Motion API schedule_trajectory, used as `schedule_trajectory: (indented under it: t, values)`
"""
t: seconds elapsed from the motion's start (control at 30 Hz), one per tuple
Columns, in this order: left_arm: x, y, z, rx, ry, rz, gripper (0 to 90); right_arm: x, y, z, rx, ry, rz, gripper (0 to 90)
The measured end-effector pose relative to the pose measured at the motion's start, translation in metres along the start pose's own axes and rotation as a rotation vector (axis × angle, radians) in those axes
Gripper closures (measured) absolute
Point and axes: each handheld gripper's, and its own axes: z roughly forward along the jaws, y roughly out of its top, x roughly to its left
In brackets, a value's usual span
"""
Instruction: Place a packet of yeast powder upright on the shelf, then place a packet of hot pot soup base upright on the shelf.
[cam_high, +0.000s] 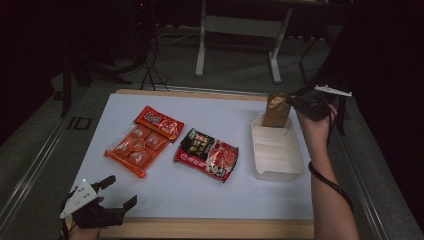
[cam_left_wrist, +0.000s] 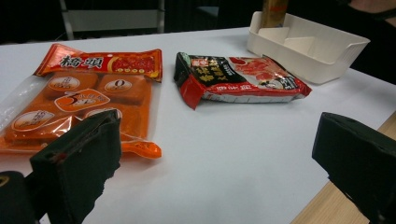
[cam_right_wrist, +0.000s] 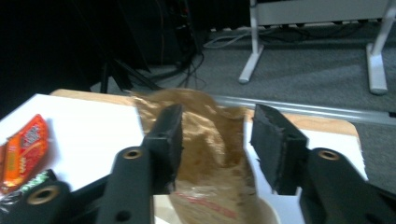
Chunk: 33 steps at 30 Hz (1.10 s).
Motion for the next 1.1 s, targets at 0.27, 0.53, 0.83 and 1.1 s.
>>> schedule_trajectory:
  t: [0.27, 0.53, 0.83, 1.1]
  values:
    - [-0.007, 0.0, 0.007, 0.022, -0.003, 0.052, 1.7, 0.02, 0.002, -0.021, -0.033, 0.032, -0.007, 26.4]
    - [-0.017, 0.0, 0.021, 0.063, -0.02, 0.081, 1.8, 0.054, -0.011, -0.043, -0.075, 0.141, -0.065, 13.4]
    - [-0.021, 0.009, 0.039, 0.132, -0.123, 0.004, 1.8, 0.094, -0.024, -0.065, -0.101, 0.204, -0.144, 14.1]
    - [-0.016, 0.023, 0.062, 0.155, -0.154, 0.012, 4.8, 0.108, -0.044, -0.08, -0.118, 0.201, -0.189, 14.0]
